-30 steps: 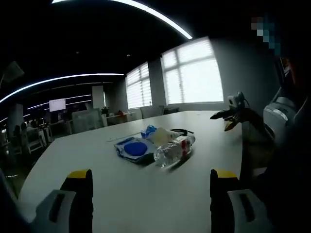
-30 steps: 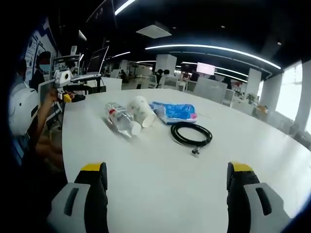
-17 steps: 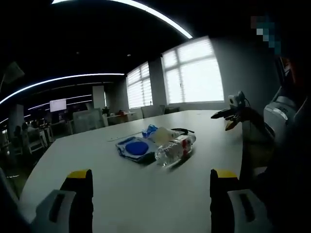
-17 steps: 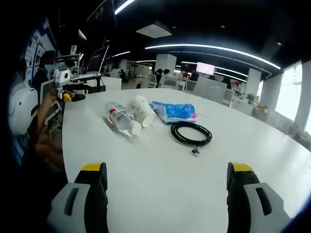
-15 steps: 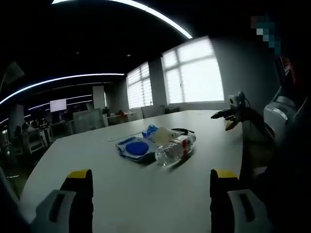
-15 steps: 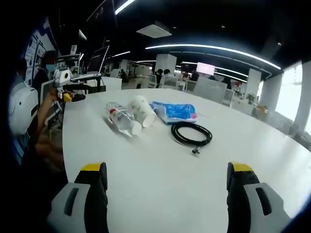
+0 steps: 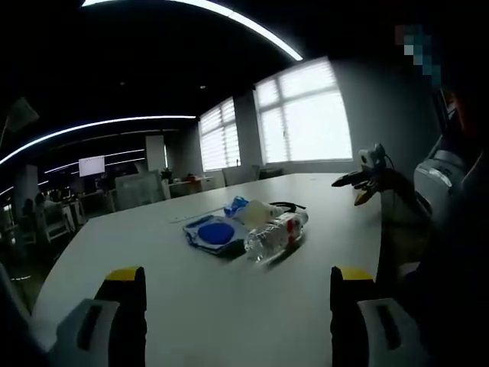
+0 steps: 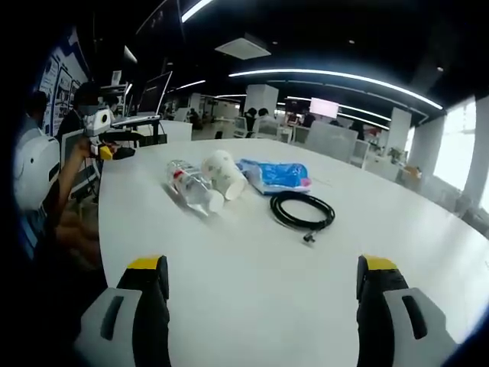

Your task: Arrange the tabletop items into an orderly group along one side of the table until the central work area is clear of visible clutter.

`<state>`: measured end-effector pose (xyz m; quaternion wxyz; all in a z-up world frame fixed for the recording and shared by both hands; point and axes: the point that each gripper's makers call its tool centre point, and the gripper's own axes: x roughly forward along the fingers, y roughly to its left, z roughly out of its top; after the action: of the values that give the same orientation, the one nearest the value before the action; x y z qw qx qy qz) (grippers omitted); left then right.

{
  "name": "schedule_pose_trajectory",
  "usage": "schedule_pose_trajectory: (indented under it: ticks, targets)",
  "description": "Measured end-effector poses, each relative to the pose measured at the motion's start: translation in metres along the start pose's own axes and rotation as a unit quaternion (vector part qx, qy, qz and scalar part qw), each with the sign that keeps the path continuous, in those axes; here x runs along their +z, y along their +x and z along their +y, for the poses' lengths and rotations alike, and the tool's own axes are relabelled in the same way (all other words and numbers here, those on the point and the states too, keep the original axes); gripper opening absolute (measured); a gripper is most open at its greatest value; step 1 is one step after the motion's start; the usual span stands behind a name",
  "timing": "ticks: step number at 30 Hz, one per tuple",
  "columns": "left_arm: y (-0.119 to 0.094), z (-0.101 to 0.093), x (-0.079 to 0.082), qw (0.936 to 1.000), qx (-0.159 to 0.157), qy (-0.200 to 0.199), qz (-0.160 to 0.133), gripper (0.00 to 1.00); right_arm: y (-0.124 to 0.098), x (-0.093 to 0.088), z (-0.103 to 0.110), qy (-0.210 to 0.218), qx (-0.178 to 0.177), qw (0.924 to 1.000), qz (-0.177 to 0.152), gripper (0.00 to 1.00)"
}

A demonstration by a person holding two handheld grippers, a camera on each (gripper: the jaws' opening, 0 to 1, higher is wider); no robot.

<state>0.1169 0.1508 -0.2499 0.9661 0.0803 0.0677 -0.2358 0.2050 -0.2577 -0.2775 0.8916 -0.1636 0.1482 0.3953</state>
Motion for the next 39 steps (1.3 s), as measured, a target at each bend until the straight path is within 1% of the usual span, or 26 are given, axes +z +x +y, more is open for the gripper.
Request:
schedule_pose_trajectory:
  ticks: [9, 14, 21, 30, 39]
  targets:
    - [-0.0007, 0.0013, 0.0009, 1.0, -0.002, 0.001, -0.002, 1.0, 0.0, -0.0002, -0.0007, 0.001, -0.002, 1.0, 0.001, 1.0]
    - [-0.0002, -0.0008, 0.0001, 1.0, -0.008, 0.001, -0.001, 1.0, -0.0003, -0.0007, -0.0005, 0.002, -0.002, 1.0, 0.001, 1.0]
    - [-0.0025, -0.0015, 0.0003, 1.0, -0.008, 0.002, -0.001, 1.0, 0.0002, 0.0005, -0.0007, 0.0, -0.001, 1.0, 0.001, 1.0]
    - [-0.0048, 0.0006, -0.0054, 1.0, -0.002, -0.005, 0.007, 1.0, 0.001, -0.0026, -0.0001, 0.002, -0.002, 1.0, 0.004, 1.0]
    - [-0.0072, 0.0011, -0.0071, 0.9999, -0.003, -0.005, 0.008, 1.0, 0.0022, -0.0041, 0.0003, 0.002, -0.002, 1.0, 0.009, 1.0]
